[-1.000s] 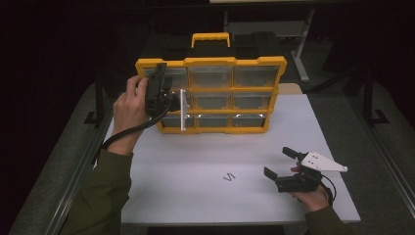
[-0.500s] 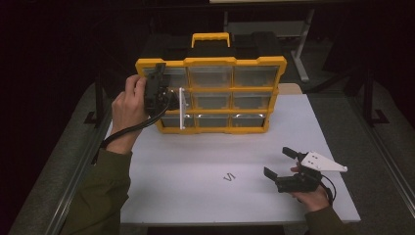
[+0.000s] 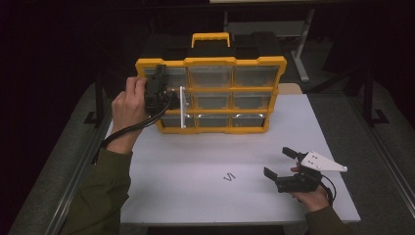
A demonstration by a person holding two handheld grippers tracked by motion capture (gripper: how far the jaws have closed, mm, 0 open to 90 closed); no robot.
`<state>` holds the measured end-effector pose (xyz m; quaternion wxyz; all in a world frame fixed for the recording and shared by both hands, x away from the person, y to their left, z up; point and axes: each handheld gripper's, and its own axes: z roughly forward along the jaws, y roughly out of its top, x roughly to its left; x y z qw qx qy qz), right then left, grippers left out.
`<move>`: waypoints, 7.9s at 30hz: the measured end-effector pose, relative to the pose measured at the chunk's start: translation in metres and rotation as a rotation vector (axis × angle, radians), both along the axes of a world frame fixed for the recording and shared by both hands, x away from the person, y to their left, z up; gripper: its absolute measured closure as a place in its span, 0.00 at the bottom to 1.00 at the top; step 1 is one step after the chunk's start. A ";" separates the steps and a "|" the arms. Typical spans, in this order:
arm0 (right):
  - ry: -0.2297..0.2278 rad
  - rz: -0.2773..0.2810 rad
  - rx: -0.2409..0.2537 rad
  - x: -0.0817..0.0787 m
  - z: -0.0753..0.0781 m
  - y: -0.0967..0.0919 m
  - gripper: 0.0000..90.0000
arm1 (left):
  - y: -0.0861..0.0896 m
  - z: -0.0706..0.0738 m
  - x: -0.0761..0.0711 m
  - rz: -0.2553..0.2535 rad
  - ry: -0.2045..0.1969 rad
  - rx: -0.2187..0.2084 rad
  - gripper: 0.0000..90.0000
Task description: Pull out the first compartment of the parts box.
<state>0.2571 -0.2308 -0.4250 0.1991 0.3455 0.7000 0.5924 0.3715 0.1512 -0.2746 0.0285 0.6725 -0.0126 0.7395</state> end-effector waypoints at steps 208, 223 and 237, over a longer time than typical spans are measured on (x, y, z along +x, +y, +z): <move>0.011 -0.011 -0.005 0.001 -0.001 0.001 0.00 | -0.009 -0.044 -0.097 -0.015 0.042 -0.020 0.33; 0.007 -0.007 -0.008 0.001 -0.002 0.001 0.00 | -0.019 -0.069 -0.098 -0.032 0.143 -0.064 0.15; 0.009 -0.006 -0.014 0.001 -0.002 0.001 0.00 | -0.028 -0.098 -0.092 -0.058 0.230 -0.051 0.02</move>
